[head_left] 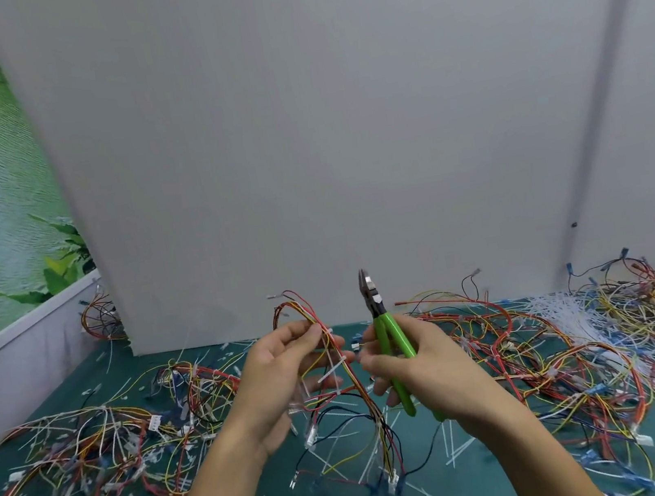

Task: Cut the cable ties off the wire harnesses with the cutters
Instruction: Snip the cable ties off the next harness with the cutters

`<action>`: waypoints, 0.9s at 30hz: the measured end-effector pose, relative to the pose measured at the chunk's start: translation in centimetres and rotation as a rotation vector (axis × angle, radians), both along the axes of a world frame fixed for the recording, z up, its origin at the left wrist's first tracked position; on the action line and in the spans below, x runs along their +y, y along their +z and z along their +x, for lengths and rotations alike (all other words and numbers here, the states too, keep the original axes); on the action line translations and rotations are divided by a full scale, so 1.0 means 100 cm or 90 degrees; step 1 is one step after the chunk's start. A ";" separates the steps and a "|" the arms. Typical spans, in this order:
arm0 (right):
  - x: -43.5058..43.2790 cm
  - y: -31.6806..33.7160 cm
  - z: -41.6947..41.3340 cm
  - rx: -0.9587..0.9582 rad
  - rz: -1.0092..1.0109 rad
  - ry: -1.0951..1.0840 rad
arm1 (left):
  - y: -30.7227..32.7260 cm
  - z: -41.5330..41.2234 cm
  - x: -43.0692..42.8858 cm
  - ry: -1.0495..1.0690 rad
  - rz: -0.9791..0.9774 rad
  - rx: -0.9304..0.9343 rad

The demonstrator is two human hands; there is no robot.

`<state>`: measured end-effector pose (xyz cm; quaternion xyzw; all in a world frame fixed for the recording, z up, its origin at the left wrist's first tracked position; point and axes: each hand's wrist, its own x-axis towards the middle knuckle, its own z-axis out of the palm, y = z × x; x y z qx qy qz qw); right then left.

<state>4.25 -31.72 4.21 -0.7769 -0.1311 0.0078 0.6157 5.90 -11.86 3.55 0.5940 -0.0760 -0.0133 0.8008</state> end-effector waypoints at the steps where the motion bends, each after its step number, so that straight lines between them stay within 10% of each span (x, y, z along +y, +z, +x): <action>1: 0.001 0.000 0.000 -0.011 -0.022 0.010 | 0.000 0.000 0.000 0.005 -0.007 0.006; 12: 0.013 -0.007 0.000 -0.123 -0.055 -0.077 | 0.000 -0.003 -0.005 0.039 0.100 -0.052; 27: 0.003 0.007 0.003 0.106 0.381 -0.016 | -0.009 -0.008 -0.017 -0.072 0.129 -0.183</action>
